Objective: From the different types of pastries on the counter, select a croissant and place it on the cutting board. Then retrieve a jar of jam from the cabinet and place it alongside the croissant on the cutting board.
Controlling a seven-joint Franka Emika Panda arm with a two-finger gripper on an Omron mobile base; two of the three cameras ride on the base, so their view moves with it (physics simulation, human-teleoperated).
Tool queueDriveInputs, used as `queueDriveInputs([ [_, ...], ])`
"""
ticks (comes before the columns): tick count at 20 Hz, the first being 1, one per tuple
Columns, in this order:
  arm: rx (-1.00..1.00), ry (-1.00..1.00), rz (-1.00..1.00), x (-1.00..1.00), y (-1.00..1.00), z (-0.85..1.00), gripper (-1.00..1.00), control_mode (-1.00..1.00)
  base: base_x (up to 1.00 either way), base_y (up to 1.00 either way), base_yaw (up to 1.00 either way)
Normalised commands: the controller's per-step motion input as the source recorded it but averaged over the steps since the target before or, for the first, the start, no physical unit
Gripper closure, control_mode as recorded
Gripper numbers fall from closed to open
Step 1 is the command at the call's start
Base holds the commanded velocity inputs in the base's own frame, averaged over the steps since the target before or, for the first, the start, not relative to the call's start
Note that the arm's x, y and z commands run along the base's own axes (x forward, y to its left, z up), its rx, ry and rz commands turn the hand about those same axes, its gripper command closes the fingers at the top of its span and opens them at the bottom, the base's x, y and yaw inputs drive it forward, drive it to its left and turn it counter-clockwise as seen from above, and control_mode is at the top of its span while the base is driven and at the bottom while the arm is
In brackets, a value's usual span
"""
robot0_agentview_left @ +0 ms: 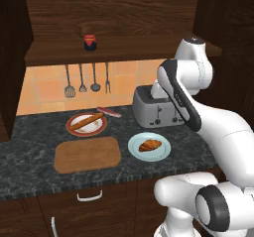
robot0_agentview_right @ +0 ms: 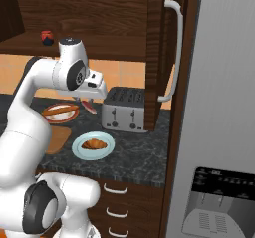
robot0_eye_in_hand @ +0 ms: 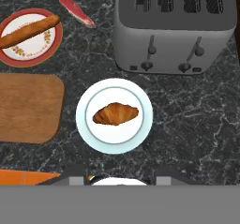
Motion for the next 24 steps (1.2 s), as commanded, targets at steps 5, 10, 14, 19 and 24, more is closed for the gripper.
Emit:
queueDriveInputs([
  [5,0.0,-0.09,-0.01,-0.4,0.0,-0.03,-1.0,-1.0,0.0,0.0,0.0],
  [10,-0.03,-0.03,-0.24,-0.23,0.08,-0.22,-1.0,-1.0,0.0,0.0,0.0],
  [14,-0.01,0.01,-0.53,0.16,0.37,-0.45,-1.0,-1.0,0.0,0.0,0.0],
  [19,0.06,0.13,-0.59,0.0,0.06,-0.58,-1.0,-1.0,0.0,0.0,0.0],
  [24,0.18,0.19,-0.47,0.12,0.0,-0.38,-1.0,-1.0,0.0,0.0,0.0],
])
